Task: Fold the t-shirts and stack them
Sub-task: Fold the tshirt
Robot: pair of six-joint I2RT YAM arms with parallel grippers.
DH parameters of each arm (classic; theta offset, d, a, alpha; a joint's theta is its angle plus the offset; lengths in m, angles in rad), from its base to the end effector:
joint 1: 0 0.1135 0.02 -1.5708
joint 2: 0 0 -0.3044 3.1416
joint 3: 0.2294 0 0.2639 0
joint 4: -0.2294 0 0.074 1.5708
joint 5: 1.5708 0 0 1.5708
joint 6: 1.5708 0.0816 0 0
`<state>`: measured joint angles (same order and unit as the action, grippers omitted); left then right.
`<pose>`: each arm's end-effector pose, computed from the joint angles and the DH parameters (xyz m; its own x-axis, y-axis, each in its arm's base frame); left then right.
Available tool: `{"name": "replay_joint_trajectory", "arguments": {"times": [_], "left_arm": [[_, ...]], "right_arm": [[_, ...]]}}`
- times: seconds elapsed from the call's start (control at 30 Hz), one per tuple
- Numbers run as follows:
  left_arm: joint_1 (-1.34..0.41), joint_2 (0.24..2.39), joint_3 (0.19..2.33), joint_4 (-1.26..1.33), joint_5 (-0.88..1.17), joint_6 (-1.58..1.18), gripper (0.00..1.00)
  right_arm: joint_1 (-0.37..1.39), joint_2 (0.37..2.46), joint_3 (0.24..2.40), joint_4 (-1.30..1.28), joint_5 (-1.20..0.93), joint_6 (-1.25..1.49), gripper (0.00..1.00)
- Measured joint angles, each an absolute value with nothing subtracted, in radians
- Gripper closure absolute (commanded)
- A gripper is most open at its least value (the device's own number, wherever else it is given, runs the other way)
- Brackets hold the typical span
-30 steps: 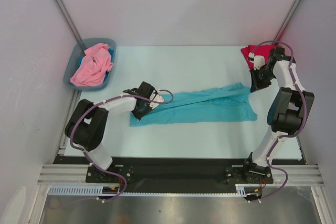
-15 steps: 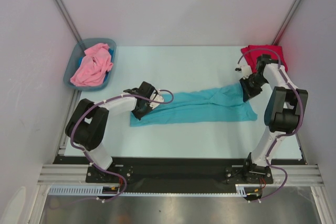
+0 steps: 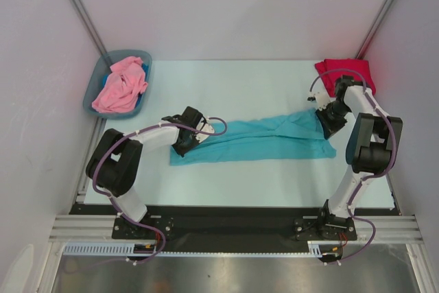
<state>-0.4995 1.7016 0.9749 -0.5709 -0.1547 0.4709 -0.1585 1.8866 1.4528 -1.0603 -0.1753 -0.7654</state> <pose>0.2987 -0.1486 0.1405 -0.5551 0.8136 -0.1731 0.7727 0.5814 0.2546 0.3822 -0.0467 0.1954 -0.8085 -0.5616 -0.1757 -0.5796 0.8117 0.0723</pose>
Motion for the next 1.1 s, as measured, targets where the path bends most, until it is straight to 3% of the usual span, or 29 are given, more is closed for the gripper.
{"name": "replay_joint_trajectory", "arguments": {"times": [0.17, 0.3, 0.4, 0.53, 0.67, 0.73, 0.9, 1.1], "left_arm": [[-0.500, 1.702, 0.975, -0.571, -0.155, 0.471, 1.00], [-0.500, 1.702, 0.975, -0.571, -0.155, 0.471, 1.00], [-0.500, 1.702, 0.975, -0.571, -0.155, 0.471, 0.99], [-0.500, 1.702, 0.975, -0.571, -0.155, 0.471, 1.00], [-0.501, 1.702, 0.975, -0.571, -0.156, 0.471, 1.00], [-0.501, 1.702, 0.975, -0.571, -0.156, 0.471, 1.00], [-0.502, 1.702, 0.975, -0.571, -0.157, 0.471, 1.00], [-0.504, 1.703, 0.975, -0.571, -0.162, 0.471, 1.00]], "right_arm": [[-0.168, 1.887, 1.452, -1.062, -0.166, -0.783, 0.99], [-0.155, 1.885, 1.432, -1.065, -0.166, -0.790, 0.72], [-0.147, 1.885, 1.419, -1.075, -0.166, -0.794, 0.64], [-0.143, 1.885, 1.418, -1.081, -0.172, -0.796, 0.63], [-0.148, 1.885, 1.435, -1.075, -0.193, -0.767, 0.64], [-0.148, 1.885, 1.455, -1.042, -0.208, -0.732, 0.80], [-0.133, 1.889, 1.494, -0.949, -0.244, -0.638, 0.99], [-0.058, 1.925, 1.512, -0.880, -0.268, -0.576, 1.00]]}}
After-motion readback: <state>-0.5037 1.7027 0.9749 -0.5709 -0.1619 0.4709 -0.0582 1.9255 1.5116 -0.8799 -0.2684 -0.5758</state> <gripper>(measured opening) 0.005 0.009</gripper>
